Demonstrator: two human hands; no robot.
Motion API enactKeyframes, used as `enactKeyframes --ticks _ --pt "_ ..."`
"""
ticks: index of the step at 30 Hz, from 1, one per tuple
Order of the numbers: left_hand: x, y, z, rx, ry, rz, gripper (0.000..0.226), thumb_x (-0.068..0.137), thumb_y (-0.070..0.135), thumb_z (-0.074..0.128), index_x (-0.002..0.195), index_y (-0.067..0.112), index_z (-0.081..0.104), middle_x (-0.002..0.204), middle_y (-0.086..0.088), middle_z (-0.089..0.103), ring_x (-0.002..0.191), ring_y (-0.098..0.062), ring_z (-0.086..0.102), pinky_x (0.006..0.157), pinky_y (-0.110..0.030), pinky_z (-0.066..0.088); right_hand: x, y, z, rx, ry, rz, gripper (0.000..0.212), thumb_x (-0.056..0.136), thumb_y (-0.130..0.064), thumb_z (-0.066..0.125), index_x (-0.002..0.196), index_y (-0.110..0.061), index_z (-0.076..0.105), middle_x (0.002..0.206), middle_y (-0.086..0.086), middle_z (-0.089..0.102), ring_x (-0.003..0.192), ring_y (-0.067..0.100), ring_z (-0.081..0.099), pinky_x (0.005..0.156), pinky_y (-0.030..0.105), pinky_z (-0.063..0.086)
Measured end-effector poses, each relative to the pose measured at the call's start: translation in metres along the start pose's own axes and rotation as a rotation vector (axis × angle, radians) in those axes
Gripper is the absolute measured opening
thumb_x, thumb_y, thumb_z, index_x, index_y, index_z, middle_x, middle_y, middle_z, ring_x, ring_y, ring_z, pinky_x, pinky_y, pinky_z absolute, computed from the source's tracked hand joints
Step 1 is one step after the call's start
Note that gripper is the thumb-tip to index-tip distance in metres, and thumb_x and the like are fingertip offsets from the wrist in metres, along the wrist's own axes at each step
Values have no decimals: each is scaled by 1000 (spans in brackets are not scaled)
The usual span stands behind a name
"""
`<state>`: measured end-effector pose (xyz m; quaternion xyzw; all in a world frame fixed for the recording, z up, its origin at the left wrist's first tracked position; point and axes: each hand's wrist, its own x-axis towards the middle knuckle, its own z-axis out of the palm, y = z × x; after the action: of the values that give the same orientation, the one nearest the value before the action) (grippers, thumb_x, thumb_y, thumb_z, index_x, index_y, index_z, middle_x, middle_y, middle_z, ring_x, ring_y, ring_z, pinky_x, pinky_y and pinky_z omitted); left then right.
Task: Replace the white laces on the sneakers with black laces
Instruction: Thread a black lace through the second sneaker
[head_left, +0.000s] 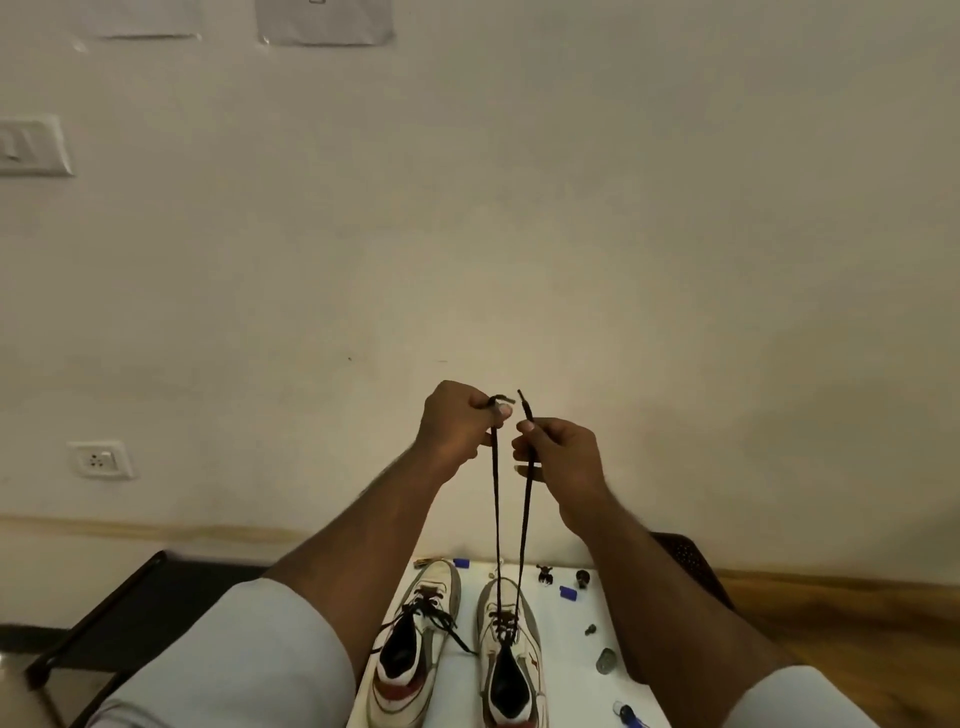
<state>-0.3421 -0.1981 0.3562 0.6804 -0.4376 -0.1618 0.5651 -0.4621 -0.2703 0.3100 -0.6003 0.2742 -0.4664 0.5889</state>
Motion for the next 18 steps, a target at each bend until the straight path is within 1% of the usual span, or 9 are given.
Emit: enactKeyframes --ticks 2,5,8,10,13,16,18 --pt "1 4 -2 -6 -1 41 14 83 19 74 87 6 73 83 -7 73 71 -24 72 61 -37 55 1 -3 4 10 1 -24 12 94 -15 60 95 -9 70 78 8 70 71 19 66 74 39 57" --pt "2 13 -4 -35 -4 106 4 82 13 74 86 11 74 78 -4 72 65 -20 70 59 -34 57 3 -10 9 15 8 -76 13 94 -12 59 90 -15 70 78 8 71 71 19 66 75 39 57" --pt "5 20 -2 -29 -25 146 7 81 10 75 88 8 75 75 -6 72 63 -19 69 59 -34 58 4 -12 11 -11 14 -125 17 94 -11 59 86 -20 72 82 10 73 75 24 66 75 40 56" --pt "7 24 0 -18 -49 159 13 80 10 76 93 6 74 75 -9 72 63 -20 69 57 -33 57 5 -12 10 -18 30 -159 18 94 -13 59 89 -22 74 85 9 74 81 28 69 76 40 57" --pt "8 28 4 14 -68 183 16 79 11 77 94 6 73 76 -10 73 64 -19 70 58 -35 57 6 -12 5 15 47 -164 15 94 -14 60 100 -16 74 88 8 75 86 28 70 78 40 58" --pt "9 28 7 38 -73 199 9 79 14 77 87 9 76 76 -9 73 64 -17 68 59 -37 58 6 -12 1 35 65 -138 17 93 -12 61 105 -11 72 89 8 74 84 27 70 75 39 59" --pt "10 27 9 32 -71 199 9 80 15 77 86 9 76 76 -8 73 65 -18 68 60 -38 58 6 -13 -1 23 73 -130 18 92 -11 62 107 -8 72 88 7 72 82 25 69 72 38 60"
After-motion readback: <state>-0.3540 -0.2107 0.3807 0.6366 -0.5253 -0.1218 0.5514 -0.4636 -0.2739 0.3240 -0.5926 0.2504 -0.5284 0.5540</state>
